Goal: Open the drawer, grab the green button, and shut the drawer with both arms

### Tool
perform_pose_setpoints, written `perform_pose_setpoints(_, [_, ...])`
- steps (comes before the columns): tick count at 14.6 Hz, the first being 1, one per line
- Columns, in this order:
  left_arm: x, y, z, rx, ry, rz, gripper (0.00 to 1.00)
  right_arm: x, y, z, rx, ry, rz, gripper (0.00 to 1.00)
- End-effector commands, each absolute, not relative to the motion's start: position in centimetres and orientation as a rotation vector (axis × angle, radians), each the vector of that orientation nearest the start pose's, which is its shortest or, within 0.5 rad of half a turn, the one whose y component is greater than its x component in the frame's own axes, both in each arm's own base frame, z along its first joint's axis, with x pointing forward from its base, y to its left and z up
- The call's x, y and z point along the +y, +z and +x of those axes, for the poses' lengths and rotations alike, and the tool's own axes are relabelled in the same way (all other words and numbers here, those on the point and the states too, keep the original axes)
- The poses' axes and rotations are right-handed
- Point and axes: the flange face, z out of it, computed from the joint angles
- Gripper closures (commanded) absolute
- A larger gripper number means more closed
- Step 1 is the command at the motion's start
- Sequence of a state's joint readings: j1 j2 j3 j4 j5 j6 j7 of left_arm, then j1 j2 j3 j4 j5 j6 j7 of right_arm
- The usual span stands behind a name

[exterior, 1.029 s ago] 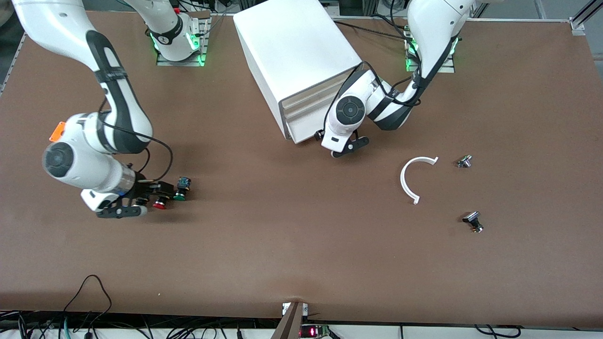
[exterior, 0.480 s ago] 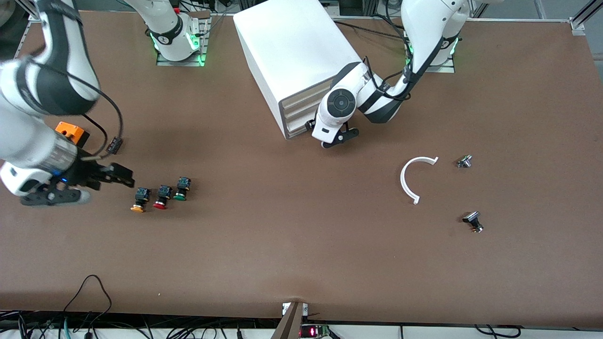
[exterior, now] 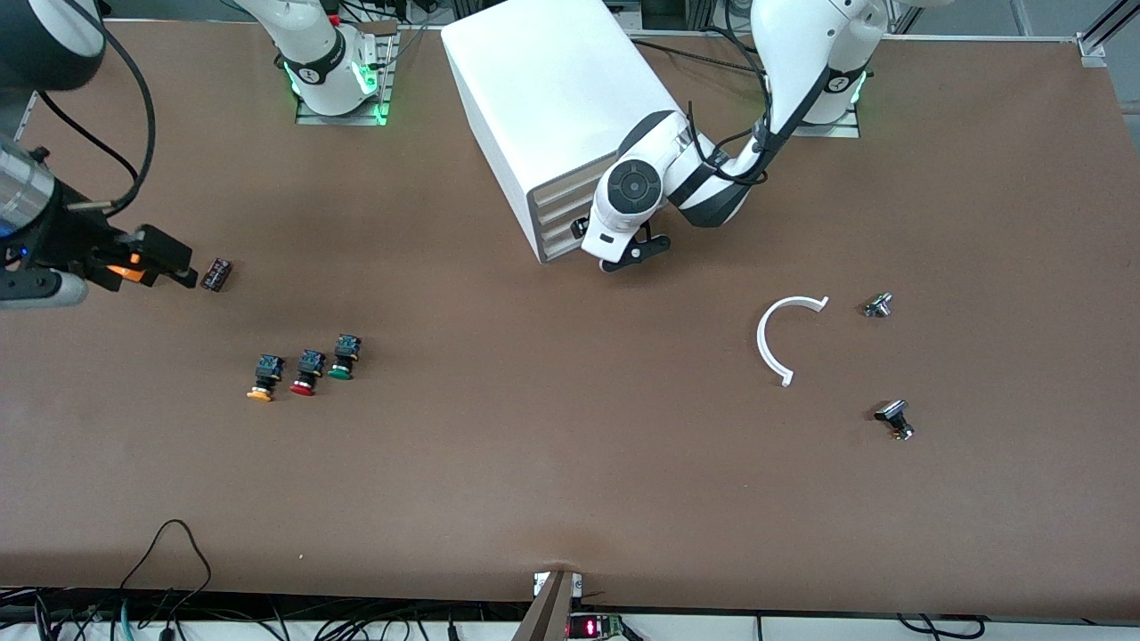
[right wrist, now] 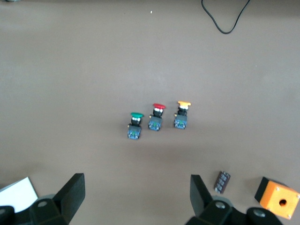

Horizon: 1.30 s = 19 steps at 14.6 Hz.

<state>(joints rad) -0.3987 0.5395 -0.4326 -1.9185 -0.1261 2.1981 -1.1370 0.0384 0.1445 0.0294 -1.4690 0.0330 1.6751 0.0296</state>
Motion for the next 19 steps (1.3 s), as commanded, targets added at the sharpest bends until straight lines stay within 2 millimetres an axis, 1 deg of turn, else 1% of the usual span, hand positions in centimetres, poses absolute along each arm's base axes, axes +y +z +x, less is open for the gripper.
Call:
perform_pose_setpoints(1, [-45.1,22.2,39.1,-0.636,0.654,-2.987,0.01,4.5,62.6,58.3,-0.04,-0.067,-3.118,0.01])
perform_pose_setpoints(3, [-45.0,22.4,39.2,-0.636,0.665,-2.975,0.01,4.4,64.3,57.0,-0.036,-0.086,-3.118,0.01])
perform_pose_setpoints(5, [-44.7,22.8,39.8,-0.637,0.662,-2.982,0.01,4.0,65.0,56.4,-0.025,-0.101,-3.118,0.01])
perform_pose_setpoints(6, [-44.1,23.3,40.6,-0.639,0.666,-2.978,0.01,3.8,65.5,55.8,-0.018,-0.094,-3.119,0.01])
perform_pose_setpoints(8, [-42.9,25.1,43.2,-0.664,0.651,-2.981,0.01,3.2,66.0,54.9,0.058,-0.082,-3.121,0.01])
perform_pose_setpoints(9, [-42.2,26.3,44.8,-0.661,0.645,-2.987,0.01,3.0,65.9,54.4,0.075,-0.075,-3.123,0.01])
perform_pose_setpoints(10, [-41.2,27.3,46.3,-0.62,0.64,-3.0,0.01,2.7,66.0,53.8,0.085,-0.075,-3.125,0.01])
perform_pose_setpoints(11, [-39.5,28.0,48.2,-0.612,0.629,-3.008,0.01,2.7,66.0,53.2,0.095,-0.071,-3.126,0.01])
perform_pose_setpoints(12, [-37.4,29.0,50.5,-0.584,0.594,-3.023,0.01,2.5,66.0,52.8,0.133,-0.068,-3.125,0.01])
perform_pose_setpoints(13, [-35.8,30.4,52.0,-0.511,0.552,-3.03,0.01,2.5,65.9,52.5,0.153,-0.063,-3.126,0.01])
perform_pose_setpoints(14, [-34.4,32.1,53.3,-0.437,0.509,-3.027,0.01,2.4,65.6,52.4,0.155,-0.052,-3.127,0.01])
perform_pose_setpoints(15, [-32.6,34.3,54.8,-0.384,0.467,-3.019,0.01,2.3,65.7,52.2,0.158,-0.052,-3.128,0.01])
perform_pose_setpoints(17, [-29.3,38.5,57.2,-0.291,0.452,-3.034,0.01,2.3,65.1,52.1,0.187,-0.032,-3.127,0.01])
perform_pose_setpoints(18, [-27.7,40.4,58.1,-0.271,0.433,-3.049,0.01,2.2,65.1,52.1,0.189,-0.032,-3.127,0.01])
perform_pose_setpoints(19, [-26.4,41.9,58.6,-0.261,0.408,-3.061,0.01,2.3,65.2,52.1,0.187,-0.035,-3.128,0.01])
